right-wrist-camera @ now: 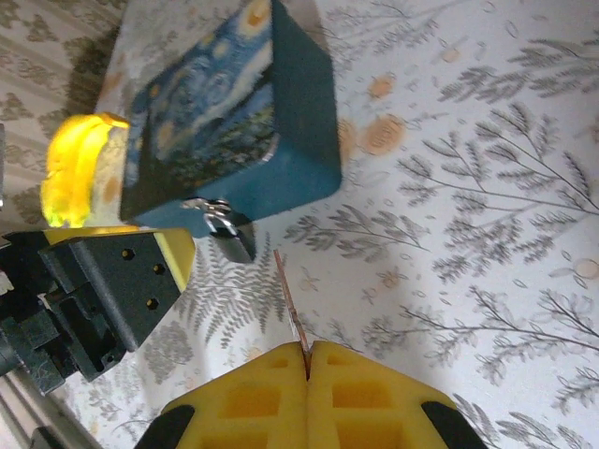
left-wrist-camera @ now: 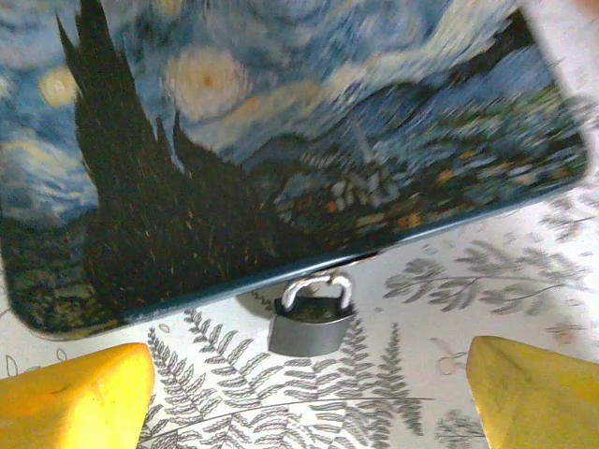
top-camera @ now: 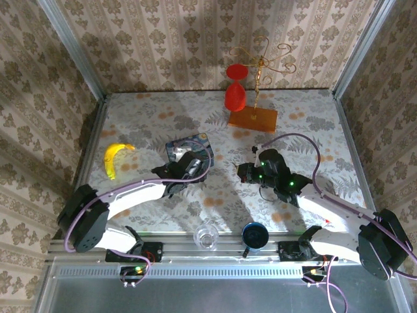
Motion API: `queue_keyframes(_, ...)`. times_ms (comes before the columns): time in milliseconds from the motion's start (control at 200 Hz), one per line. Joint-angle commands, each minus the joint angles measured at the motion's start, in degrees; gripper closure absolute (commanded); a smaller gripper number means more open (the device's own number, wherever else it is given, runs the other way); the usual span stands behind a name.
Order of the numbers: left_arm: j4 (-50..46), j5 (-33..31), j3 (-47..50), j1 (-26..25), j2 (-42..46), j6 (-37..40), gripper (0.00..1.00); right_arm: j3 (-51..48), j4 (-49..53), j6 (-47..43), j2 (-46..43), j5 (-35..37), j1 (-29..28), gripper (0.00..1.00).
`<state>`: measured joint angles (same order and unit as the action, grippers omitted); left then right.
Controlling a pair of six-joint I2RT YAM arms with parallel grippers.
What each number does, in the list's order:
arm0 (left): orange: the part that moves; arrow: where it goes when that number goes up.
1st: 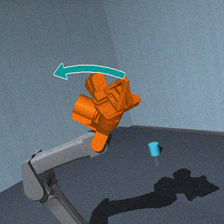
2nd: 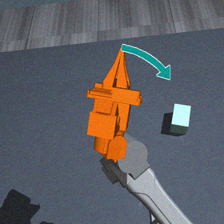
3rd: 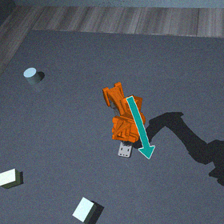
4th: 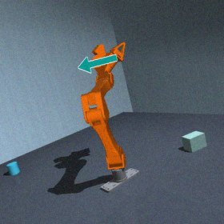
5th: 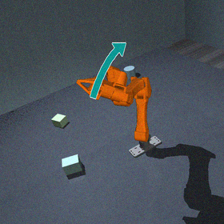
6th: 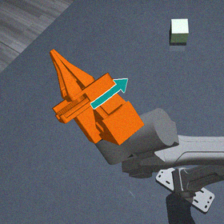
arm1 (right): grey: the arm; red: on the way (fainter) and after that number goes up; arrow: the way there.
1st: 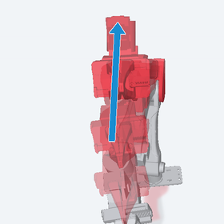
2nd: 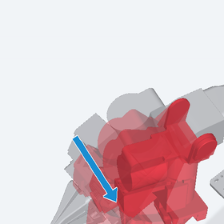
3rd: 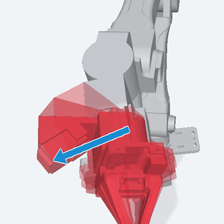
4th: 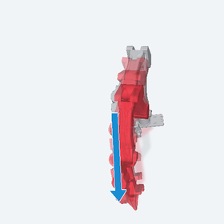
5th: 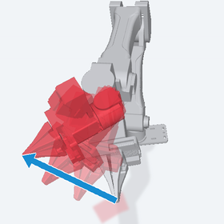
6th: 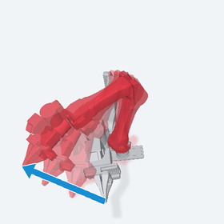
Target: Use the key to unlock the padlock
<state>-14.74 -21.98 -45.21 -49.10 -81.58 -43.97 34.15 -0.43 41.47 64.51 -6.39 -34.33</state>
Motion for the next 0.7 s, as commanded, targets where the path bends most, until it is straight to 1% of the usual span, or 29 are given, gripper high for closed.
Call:
queue_keyframes(0, -2.14, -1.23, -2.73, -0.42, -3.41, -0.69, 0.13, -0.99, 1.50, 1.66, -1.45, 2.55, 0.31, 1.00)
queue_keyframes(105, -3.14, -1.82, -4.23, -0.47, -6.88, -0.29, 0.13, -1.19, 1.83, 1.68, -1.49, 3.21, 0.31, 1.00)
queue_keyframes(175, -3.45, -2.58, -5.36, -0.45, -8.54, 0.35, 0.15, -1.15, 1.74, 1.61, -1.36, 3.31, 0.31, 1.00)
queue_keyframes(350, -2.59, -4.61, -8.01, -0.28, -12.93, 3.10, 0.24, -1.02, 0.92, 1.58, -0.83, 3.40, 0.31, 1.00)
queue_keyframes(510, -1.04, -4.17, -9.03, 0.63, -15.90, 4.83, 0.34, -0.36, 1.06, 1.14, -0.44, 3.49, 0.29, 1.00)
queue_keyframes(695, -0.48, -3.64, -9.35, 1.28, -17.11, 4.96, 0.38, 0.08, 1.30, 0.89, -0.05, 3.47, 0.31, 1.00)
